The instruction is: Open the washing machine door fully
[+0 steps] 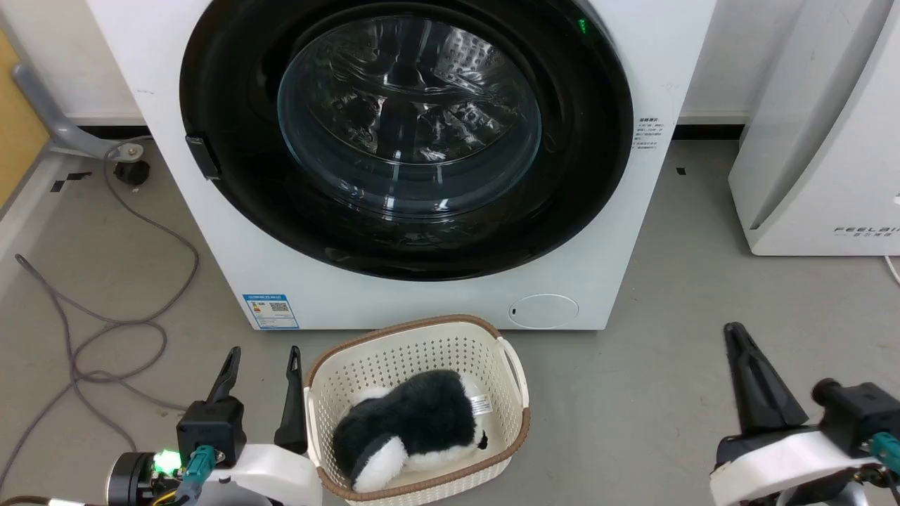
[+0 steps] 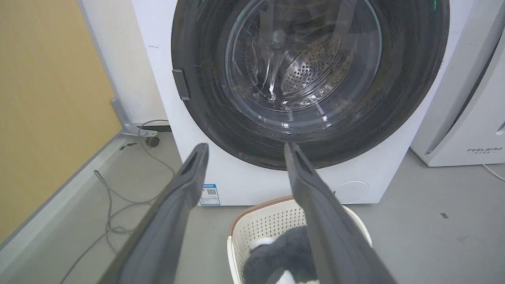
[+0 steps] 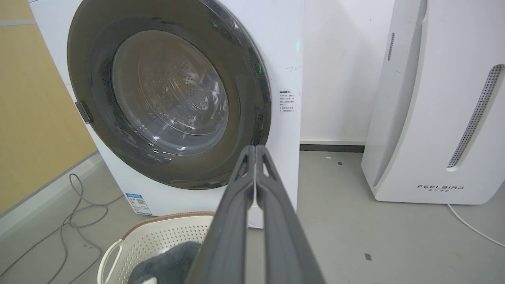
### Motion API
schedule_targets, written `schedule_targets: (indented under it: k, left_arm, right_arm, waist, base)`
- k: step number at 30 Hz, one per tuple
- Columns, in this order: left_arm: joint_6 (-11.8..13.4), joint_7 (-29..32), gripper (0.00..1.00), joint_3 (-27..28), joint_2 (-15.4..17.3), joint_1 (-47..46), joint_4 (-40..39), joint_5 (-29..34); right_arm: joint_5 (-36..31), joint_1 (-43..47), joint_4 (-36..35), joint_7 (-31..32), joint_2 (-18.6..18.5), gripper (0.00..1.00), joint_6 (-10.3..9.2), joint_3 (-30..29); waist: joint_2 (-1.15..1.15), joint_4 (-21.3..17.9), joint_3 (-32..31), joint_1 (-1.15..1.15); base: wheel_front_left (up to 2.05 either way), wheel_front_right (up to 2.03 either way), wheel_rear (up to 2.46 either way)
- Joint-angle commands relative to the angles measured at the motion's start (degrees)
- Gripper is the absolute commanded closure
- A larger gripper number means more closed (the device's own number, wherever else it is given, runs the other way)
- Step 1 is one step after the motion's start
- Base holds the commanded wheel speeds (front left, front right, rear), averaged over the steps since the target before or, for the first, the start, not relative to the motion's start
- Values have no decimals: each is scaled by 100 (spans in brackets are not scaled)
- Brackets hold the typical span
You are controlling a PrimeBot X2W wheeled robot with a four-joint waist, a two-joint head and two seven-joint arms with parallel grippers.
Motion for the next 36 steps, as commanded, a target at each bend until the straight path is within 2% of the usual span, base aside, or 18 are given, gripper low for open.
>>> schedule_targets:
  k: [1, 8, 19, 25, 36]
  left_arm:
    - [52, -70, 0, -2, 1, -120, 16, -40]
    - [106, -153, 0, -3, 1, -157, 27, -44]
    - [167, -285, 0, 41, 1, -271, 3, -24]
    - [200, -357, 0, 65, 1, -381, -27, -13]
    - [296, -489, 0, 31, 1, -641, -84, -47]
  right_arm:
    - [215, -98, -49, -68, -1, 100, 1, -56]
    - [1250, -258, 89, -152, -1, 100, 1, -220]
    - [3367, -699, 591, -283, -1, 100, 2, -376]
    - [3945, -1116, 862, -223, -80, 100, 2, -589]
    - [4778, -2231, 1806, -131, -545, 100, 2, -859]
  waist:
    - [0, 4, 8, 0]
    - [0, 15, 51, 0]
    - [0, 57, 209, 0]
    - [0, 100, 383, 0]
    - [0, 230, 788, 0]
  base:
    - [0, 0, 0]
    - [0, 0, 0]
    - [0, 0, 0]
    - [0, 0, 0]
    - [0, 0, 0]
